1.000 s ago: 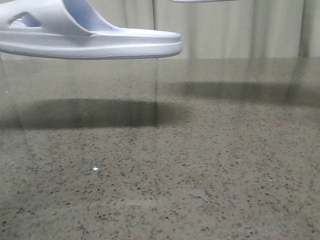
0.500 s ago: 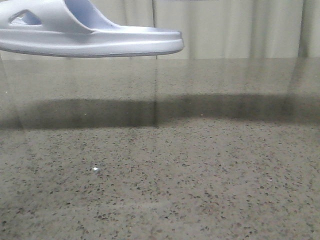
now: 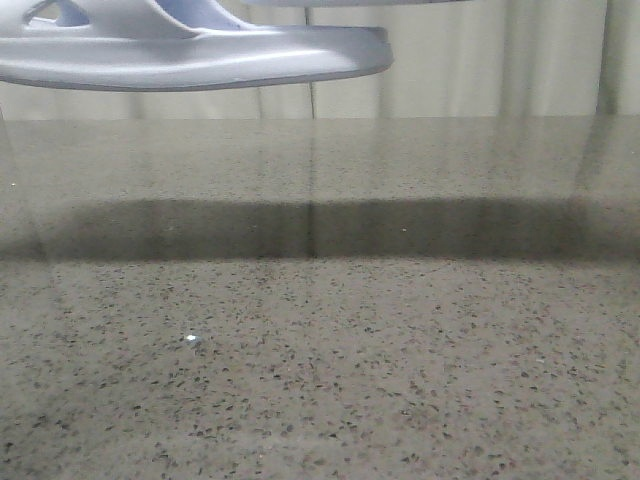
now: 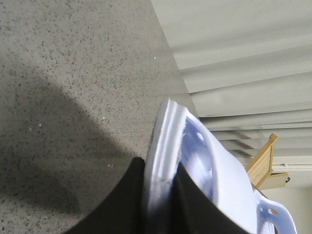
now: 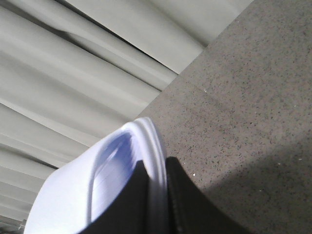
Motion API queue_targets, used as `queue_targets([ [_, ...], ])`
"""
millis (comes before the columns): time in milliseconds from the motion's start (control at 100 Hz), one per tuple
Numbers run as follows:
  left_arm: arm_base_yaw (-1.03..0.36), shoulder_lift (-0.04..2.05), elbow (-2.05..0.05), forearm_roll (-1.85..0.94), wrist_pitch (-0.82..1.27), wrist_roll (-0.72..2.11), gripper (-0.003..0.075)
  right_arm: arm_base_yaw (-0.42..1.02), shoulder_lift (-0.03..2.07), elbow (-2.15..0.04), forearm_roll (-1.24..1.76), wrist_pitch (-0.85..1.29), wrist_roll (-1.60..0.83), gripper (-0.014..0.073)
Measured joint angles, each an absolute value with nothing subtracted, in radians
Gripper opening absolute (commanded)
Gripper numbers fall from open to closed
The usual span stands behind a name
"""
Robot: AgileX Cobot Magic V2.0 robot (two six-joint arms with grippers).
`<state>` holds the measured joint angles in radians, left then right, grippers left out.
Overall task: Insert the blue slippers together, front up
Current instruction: 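Lift the second slipper with the right gripper toward the left gripper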
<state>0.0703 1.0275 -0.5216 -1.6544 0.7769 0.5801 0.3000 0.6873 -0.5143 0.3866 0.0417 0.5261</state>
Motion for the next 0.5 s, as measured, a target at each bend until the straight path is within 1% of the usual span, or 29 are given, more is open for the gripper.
queue_targets([
  [500,0.045,1.028,-0.522,-1.673,0.800,0.580,0.0016,0.309,0.699,-0.514,0.408,0.042,0.526,-0.0107],
])
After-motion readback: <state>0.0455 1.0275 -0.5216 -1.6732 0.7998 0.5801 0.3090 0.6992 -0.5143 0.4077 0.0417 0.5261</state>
